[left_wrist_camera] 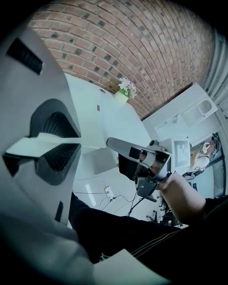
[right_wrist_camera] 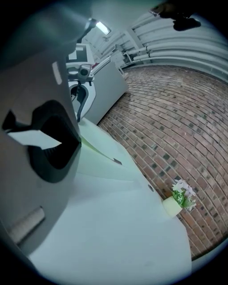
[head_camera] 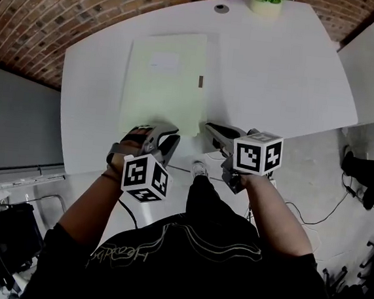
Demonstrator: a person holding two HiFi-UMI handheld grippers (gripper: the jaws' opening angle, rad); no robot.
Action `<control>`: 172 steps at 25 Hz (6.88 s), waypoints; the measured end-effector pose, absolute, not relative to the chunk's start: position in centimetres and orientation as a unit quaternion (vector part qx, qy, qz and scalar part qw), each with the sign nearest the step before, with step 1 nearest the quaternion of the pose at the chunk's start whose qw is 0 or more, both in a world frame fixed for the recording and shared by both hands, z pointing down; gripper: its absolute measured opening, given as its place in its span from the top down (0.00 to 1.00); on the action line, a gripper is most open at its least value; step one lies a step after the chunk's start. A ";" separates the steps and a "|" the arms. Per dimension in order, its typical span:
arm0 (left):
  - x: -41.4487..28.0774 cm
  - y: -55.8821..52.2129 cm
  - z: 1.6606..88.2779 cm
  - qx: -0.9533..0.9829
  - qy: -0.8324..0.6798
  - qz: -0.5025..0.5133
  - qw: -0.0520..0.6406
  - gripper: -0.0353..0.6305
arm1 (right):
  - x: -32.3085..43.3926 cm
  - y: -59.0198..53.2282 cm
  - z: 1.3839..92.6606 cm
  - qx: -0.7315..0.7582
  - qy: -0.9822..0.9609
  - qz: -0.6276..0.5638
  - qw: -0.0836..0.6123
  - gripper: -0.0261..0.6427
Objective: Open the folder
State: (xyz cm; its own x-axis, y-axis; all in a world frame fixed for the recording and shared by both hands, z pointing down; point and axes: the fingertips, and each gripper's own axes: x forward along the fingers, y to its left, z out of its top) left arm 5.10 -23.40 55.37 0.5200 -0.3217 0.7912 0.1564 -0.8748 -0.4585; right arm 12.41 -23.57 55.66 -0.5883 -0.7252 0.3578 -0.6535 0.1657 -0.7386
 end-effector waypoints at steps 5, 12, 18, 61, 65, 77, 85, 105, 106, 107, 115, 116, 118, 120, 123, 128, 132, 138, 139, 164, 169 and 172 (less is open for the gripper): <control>5.1 -23.5 55.5 -0.842 0.051 -0.482 0.235 0.89 | 12.1 -24.5 56.3 -0.462 0.769 -0.441 0.003 0.96; 5.2 -23.3 55.5 -0.854 0.054 -0.472 0.214 0.88 | 11.6 -24.8 56.3 -0.464 0.779 -0.420 -0.043 0.96; 5.4 -23.4 55.1 -0.865 0.064 -0.458 0.196 0.89 | 11.4 -24.8 56.7 -0.450 0.778 -0.430 -0.082 0.96; 2.5 -26.1 47.2 -0.886 0.204 -0.388 0.151 0.91 | 11.1 -25.0 57.5 -0.455 0.782 -0.329 -0.270 0.96; 1.3 -26.5 46.2 -0.884 0.227 -0.382 0.145 0.92 | 11.1 -25.1 57.5 -0.456 0.781 -0.324 -0.278 0.96; -3.0 -27.9 43.7 -0.885 0.295 -0.347 0.096 0.92 | 11.1 -24.9 57.8 -0.467 0.770 -0.311 -0.304 0.96; -4.8 -28.2 42.6 -0.880 0.334 -0.331 0.069 0.93 | 11.4 -24.1 57.9 -0.467 0.765 -0.315 -0.312 0.96; -9.3 -27.8 41.7 -0.862 0.421 -0.281 -0.010 0.93 | 13.1 -21.9 58.3 -0.482 0.753 -0.314 -0.319 0.96; -9.7 -27.7 41.8 -0.860 0.426 -0.279 -0.014 0.93 | 13.3 -21.8 58.3 -0.483 0.753 -0.312 -0.321 0.96; -10.1 -27.6 41.9 -0.859 0.431 -0.277 -0.018 0.93 | 13.4 -21.7 58.3 -0.483 0.752 -0.311 -0.322 0.96; -13.5 -27.3 42.4 -0.847 0.464 -0.250 -0.062 0.93 | 14.3 -21.3 58.2 -0.496 0.744 -0.319 -0.314 0.96; -13.8 -27.2 42.5 -0.846 0.467 -0.248 -0.067 0.93 | 14.4 -21.3 58.2 -0.497 0.744 -0.317 -0.316 0.96; -14.4 -27.1 42.8 -0.844 0.473 -0.242 -0.078 0.93 | 14.5 -21.3 58.2 -0.497 0.743 -0.315 -0.319 0.96; -15.1 -27.1 43.1 -0.841 0.479 -0.235 -0.089 0.93 | 14.6 -21.3 58.3 -0.499 0.742 -0.316 -0.318 0.96; -16.2 -27.1 43.5 -0.835 0.490 -0.223 -0.112 0.93 | 14.8 -21.3 58.3 -0.501 0.740 -0.318 -0.316 0.96; -18.0 -27.0 44.2 -0.826 0.504 -0.195 -0.159 0.93 | 15.2 -21.3 58.2 -0.505 0.738 -0.316 -0.319 0.96; -19.3 -27.0 45.3 -0.813 0.517 -0.181 -0.199 0.94 | 15.7 -21.3 58.3 -0.507 0.735 -0.315 -0.322 0.96; -21.6 -26.8 47.1 -0.793 0.533 -0.163 -0.248 0.94 | 16.4 -21.7 58.4 -0.513 0.735 -0.315 -0.313 0.96; -21.9 -26.8 47.3 -0.789 0.536 -0.161 -0.255 0.94 | 16.6 -21.8 58.3 -0.514 0.735 -0.314 -0.312 0.96; -25.7 -26.3 52.9 -0.737 0.553 -0.115 -0.371 0.93 | 18.4 -22.5 58.2 -0.524 0.737 -0.314 -0.290 0.96; -26.3 -26.3 53.8 -0.723 0.556 -0.099 -0.399 0.93 | 18.4 -22.6 58.1 -0.522 0.741 -0.317 -0.281 0.96; -26.7 -26.3 54.6 -0.713 0.556 -0.082 -0.420 0.93 | 18.5 -22.6 58.2 -0.521 0.742 -0.319 -0.277 0.96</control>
